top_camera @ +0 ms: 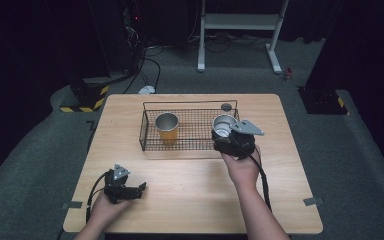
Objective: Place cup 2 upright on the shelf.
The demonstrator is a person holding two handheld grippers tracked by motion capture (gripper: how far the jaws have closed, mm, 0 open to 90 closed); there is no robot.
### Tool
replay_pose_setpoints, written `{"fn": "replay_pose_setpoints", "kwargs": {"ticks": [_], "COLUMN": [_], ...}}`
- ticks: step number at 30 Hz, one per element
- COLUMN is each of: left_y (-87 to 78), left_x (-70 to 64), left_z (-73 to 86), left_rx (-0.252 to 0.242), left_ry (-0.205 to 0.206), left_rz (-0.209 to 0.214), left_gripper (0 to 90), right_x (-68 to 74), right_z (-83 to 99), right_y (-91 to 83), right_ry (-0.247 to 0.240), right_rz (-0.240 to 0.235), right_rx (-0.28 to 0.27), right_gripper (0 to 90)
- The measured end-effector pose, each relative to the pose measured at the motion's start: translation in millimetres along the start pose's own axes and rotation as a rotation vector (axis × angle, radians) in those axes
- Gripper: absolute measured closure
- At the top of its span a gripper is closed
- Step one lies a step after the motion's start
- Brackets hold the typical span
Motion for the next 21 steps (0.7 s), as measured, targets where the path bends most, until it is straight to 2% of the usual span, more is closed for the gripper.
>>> {"fn": "replay_pose_setpoints", "kwargs": {"ticks": [11, 21], "left_y": [0.0, -0.2], "left_x": [0.0, -0.1], "left_z": [0.0, 0.0], "left_rx": [0.0, 0.001], "left_ry": [0.0, 0.0], "left_rz": [-0.001, -0.003], "left_gripper": [3.8, 3.8], "right_x": [1.0, -2.4], "right_z": [-4.7, -5.9], "right_y": [7.7, 26.6], "right_ry": [0.016, 0.03], "right_rz": [0.004, 0.019], "right_rx": [-0.003, 0.019], "right_gripper": [18.4, 18.4]}}
Point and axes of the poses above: each handheld gripper's, and its own axes: y roughly forward along the jaws, z roughly out of its underside, x roughly to its left, the point moved 3 cm from there along y, roughly forward along the jaws, and after that the axes turned 11 degrees about z, right-handed, at the moved point
